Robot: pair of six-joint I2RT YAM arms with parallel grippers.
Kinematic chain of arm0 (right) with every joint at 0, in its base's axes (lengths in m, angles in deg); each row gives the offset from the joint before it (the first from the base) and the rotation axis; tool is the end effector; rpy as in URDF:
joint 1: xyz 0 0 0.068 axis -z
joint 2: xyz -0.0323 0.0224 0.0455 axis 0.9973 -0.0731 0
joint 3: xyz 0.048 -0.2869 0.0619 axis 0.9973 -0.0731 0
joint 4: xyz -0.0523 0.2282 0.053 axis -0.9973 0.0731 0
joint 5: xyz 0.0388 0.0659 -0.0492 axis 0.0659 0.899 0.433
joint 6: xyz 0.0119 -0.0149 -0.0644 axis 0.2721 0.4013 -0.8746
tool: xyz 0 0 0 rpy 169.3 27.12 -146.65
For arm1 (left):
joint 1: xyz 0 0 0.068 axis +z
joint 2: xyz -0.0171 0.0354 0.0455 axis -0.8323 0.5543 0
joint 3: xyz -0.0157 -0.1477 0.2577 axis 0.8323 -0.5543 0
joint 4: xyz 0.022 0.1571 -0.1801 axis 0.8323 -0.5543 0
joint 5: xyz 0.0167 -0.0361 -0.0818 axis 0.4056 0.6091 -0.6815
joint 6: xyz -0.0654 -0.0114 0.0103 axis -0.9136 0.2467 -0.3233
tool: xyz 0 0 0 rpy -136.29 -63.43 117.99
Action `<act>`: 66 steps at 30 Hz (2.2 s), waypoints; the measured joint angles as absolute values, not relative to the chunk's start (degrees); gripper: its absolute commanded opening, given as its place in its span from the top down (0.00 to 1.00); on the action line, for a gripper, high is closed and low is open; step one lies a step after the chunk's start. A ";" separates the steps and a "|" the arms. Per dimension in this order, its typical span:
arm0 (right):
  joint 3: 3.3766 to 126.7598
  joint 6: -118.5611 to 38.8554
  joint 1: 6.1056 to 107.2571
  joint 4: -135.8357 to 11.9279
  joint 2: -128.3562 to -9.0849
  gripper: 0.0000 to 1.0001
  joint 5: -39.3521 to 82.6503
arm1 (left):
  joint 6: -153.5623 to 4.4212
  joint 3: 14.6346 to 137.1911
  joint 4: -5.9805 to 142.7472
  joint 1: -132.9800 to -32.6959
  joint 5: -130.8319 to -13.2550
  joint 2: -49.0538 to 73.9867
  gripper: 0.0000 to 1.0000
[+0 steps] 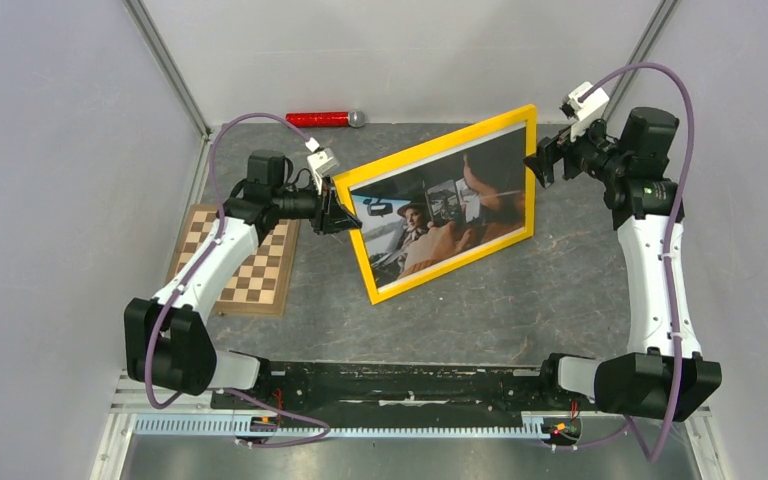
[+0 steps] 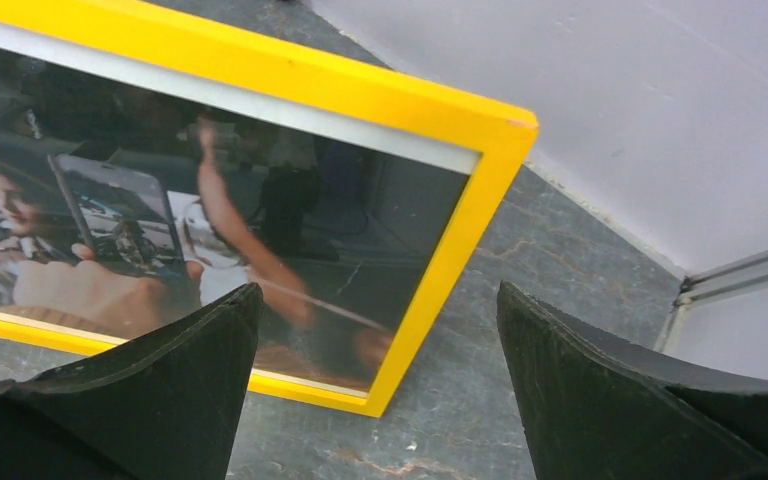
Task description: Put the photo into the frame
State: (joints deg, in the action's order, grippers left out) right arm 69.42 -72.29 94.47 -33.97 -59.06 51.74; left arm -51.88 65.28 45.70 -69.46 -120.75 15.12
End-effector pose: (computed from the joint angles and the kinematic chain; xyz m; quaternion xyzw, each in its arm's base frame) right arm 0.2498 -0.0049 0.4403 -0.2978 0.7394 0.0932 0.5967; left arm 0.2551 -0.1057 0.3287 0.3729 0.7248 -0.4339 0.3840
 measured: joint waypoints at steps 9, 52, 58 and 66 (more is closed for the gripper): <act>65.38 -71.51 91.92 -35.98 -59.04 0.12 51.59 | -58.41 63.21 48.17 -68.41 -120.60 16.13 0.98; 43.23 -66.63 89.86 -47.24 -54.99 0.13 50.67 | -82.24 49.24 62.68 -62.56 -126.96 30.31 0.98; 40.70 -65.91 89.86 -48.55 -54.64 0.13 50.67 | -85.95 47.86 66.36 -61.79 -128.07 34.60 0.98; 38.40 -65.48 89.86 -49.66 -54.03 0.13 50.54 | -89.51 47.16 68.91 -61.22 -128.71 39.69 0.95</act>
State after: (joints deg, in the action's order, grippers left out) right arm 38.40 -65.48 89.86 -49.66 -54.03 50.54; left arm -89.51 47.16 68.91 -61.22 -128.71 39.69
